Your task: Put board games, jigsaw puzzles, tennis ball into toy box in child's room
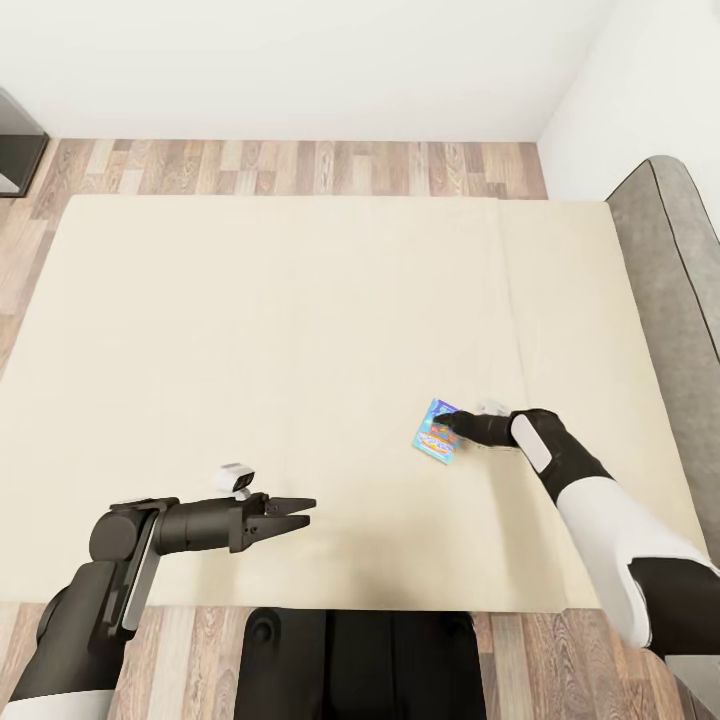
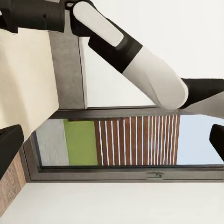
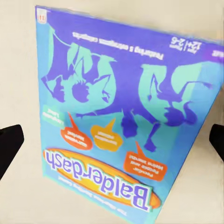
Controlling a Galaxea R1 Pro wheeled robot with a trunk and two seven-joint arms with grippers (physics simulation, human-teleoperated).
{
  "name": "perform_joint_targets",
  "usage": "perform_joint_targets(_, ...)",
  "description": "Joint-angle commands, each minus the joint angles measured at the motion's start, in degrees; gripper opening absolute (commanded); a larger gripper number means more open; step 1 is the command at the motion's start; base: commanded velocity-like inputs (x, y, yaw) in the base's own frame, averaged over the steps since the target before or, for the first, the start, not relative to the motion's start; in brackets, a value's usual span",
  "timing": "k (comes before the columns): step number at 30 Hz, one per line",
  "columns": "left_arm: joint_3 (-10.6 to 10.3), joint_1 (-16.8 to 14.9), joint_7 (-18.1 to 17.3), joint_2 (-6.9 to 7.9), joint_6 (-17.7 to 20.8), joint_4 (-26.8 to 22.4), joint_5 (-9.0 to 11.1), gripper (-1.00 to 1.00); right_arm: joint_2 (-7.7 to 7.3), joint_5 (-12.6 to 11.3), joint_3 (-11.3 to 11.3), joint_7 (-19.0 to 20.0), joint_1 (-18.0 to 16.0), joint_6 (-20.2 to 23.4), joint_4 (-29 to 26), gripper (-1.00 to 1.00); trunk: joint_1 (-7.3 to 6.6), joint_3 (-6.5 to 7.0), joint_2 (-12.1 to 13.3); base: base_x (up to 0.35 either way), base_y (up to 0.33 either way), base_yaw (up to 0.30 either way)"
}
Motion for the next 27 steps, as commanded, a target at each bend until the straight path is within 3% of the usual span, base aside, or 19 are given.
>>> perform_joint_targets(1, 0.0, 0.0, -0.2, 0.02, 0.6, 0.0, -0.1, 1.0, -0.01, -0.1, 0.1, -1.0, -0.7, 0.5, 0.0, 1.0, 0.03, -0.06, -0.1, 0.0, 0.0, 0.0)
perform_joint_targets(9, 0.2, 0.0, -0.2, 0.1, 0.6, 0.0, 0.0, 1.0, 0.29, -0.3, 0.1, -4.3, -4.7, 1.2, 0.3, 1.0, 0.03, -0.06, -0.1, 0.0, 0.0, 0.0)
perform_joint_targets(15, 0.3, 0.0, -0.2, 0.16, 0.6, 0.0, 0.0, 1.0, 1.61, -0.5, 0.0, -10.6, -6.2, 2.5, 0.1, 1.0, 0.03, -0.06, -0.1, 0.0, 0.0, 0.0)
perform_joint_targets(27, 0.6, 0.0, -0.2, 0.32, 0.6, 0.0, 0.2, 1.0, 2.49, -0.4, 0.0, -14.3, -7.4, 2.0, 0.4, 1.0, 0.03, -0.06, -0.1, 0.0, 0.0, 0.0)
